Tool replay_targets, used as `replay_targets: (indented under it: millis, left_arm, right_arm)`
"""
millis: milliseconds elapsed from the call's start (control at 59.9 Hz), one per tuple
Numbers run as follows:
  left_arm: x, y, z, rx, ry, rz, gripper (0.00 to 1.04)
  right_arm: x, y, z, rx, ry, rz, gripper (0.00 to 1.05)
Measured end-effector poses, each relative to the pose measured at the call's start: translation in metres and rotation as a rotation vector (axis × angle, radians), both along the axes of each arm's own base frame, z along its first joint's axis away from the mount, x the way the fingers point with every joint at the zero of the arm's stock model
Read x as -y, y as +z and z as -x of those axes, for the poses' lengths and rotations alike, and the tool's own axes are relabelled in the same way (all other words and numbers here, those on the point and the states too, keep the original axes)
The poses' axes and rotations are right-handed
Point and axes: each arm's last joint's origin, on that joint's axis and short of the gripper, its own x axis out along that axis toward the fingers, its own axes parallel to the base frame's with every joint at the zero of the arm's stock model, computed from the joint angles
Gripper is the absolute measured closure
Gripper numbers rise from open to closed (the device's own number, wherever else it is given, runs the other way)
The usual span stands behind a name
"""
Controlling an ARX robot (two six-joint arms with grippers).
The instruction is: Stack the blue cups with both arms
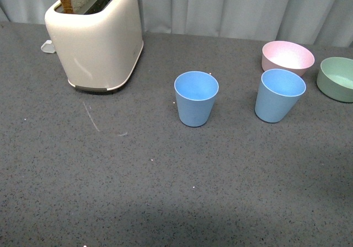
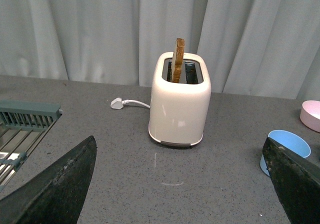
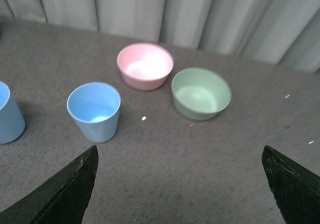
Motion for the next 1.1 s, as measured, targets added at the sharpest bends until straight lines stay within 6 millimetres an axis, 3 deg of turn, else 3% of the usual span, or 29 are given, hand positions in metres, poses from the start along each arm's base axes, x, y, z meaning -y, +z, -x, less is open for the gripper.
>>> replay_targets:
  millis: [184, 418, 535, 718, 1103]
  left_arm:
    - [0.000, 0.000, 0.000, 0.000, 0.000, 0.000, 0.07]
    - [0.000, 0.000, 0.000, 0.000, 0.000, 0.000, 0.07]
    - [0.000, 0.000, 0.000, 0.000, 0.000, 0.000, 0.07]
    - [0.000, 0.000, 0.000, 0.000, 0.000, 0.000, 0.07]
    - [0.000, 0.000, 0.000, 0.000, 0.000, 0.000, 0.07]
  right_arm:
    - [-0.001, -0.022, -0.075, -0.257, -0.032, -0.154, 0.10]
    - [-0.016, -0.042, -0.149, -0.455, -0.077, -0.209, 0.10]
    - [-0.026, -0.054, -0.176, -0.528, -0.088, -0.224, 0.10]
    - [-0.035, -0.073, -0.196, -0.595, -0.102, -0.245, 0.12]
    - [-0.043, -0.081, -0.210, -0.645, -0.112, -0.245, 0.68]
